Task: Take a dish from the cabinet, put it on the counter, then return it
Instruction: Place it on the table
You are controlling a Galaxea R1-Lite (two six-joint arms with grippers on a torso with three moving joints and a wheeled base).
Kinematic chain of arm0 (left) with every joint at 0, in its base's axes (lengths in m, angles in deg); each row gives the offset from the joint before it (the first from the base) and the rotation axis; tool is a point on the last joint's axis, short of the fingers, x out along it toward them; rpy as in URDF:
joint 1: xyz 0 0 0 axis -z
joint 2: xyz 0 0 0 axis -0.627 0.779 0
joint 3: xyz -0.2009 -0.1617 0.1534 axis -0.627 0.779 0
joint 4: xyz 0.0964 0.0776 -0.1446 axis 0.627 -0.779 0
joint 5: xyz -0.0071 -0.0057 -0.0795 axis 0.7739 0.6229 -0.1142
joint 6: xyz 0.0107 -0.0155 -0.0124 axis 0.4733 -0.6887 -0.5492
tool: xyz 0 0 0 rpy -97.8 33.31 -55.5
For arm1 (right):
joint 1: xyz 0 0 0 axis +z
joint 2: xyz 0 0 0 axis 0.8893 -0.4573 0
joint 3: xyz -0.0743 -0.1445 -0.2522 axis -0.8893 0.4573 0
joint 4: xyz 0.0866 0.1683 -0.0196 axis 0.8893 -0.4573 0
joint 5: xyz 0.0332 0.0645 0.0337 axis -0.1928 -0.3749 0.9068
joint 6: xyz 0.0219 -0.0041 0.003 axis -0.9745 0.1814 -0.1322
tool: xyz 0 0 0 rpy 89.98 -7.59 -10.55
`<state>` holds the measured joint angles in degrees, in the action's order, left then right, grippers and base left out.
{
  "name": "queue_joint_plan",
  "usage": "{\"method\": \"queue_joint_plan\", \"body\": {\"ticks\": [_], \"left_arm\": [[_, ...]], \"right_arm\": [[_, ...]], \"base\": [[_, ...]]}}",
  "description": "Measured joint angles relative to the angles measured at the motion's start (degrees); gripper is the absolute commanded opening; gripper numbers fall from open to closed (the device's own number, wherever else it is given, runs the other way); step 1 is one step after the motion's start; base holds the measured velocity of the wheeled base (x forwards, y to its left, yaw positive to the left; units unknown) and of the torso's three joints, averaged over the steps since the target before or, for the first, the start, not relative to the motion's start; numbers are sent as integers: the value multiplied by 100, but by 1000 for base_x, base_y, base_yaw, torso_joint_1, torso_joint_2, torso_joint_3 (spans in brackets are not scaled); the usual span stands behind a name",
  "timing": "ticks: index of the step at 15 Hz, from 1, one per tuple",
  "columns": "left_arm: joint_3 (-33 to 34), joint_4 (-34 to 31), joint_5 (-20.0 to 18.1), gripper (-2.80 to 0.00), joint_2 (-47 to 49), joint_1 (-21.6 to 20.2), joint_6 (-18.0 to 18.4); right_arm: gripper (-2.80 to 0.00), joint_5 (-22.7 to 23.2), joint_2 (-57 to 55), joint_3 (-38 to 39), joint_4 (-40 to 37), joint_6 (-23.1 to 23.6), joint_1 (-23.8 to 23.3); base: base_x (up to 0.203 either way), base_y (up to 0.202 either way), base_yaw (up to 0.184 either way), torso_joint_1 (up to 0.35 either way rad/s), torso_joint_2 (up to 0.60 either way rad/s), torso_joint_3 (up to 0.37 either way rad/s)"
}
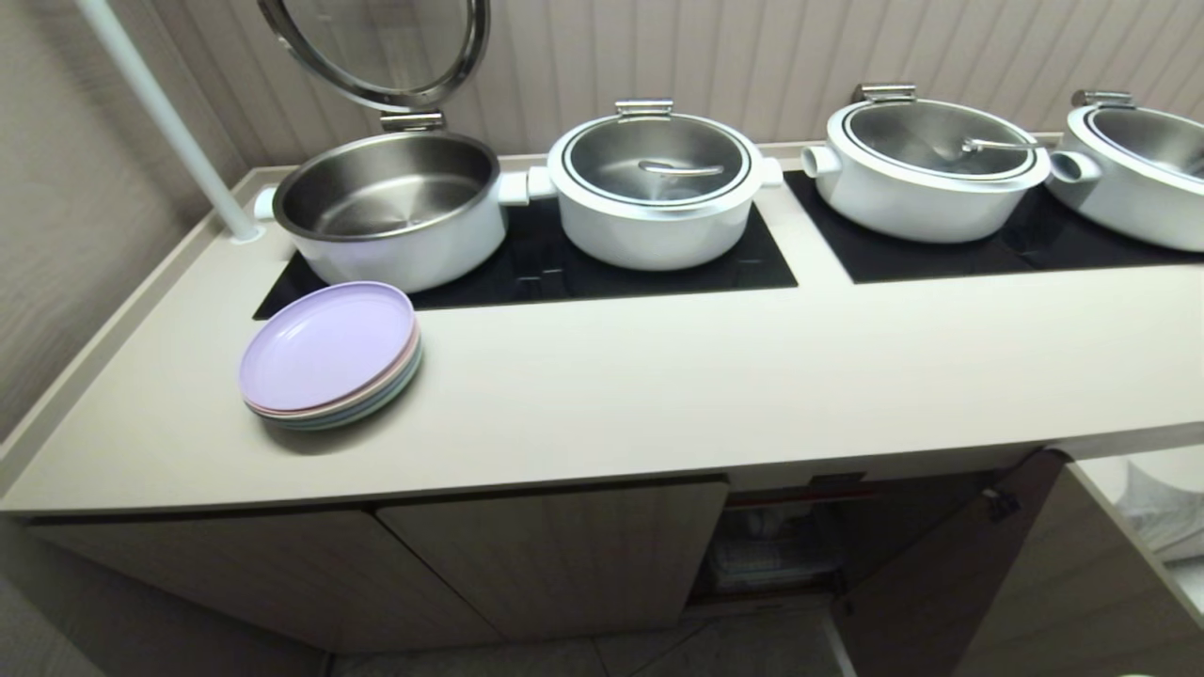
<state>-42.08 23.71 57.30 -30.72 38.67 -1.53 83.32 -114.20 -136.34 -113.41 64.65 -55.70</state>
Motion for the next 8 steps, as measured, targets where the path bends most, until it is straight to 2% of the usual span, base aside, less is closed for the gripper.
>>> {"method": "queue_joint_plan", "body": {"ticks": [3,8], "left_arm": [[0,0,-1,-280,0,0,0],[0,2,-1,-280,0,0,2]], "right_arm": [[-280,-3,2,22,-12,-5,7],[-280,-24,32,35,-6,-16,7]], "base": [[0,0,0,54,-114,-47],[0,0,0,0,0,0]]}}
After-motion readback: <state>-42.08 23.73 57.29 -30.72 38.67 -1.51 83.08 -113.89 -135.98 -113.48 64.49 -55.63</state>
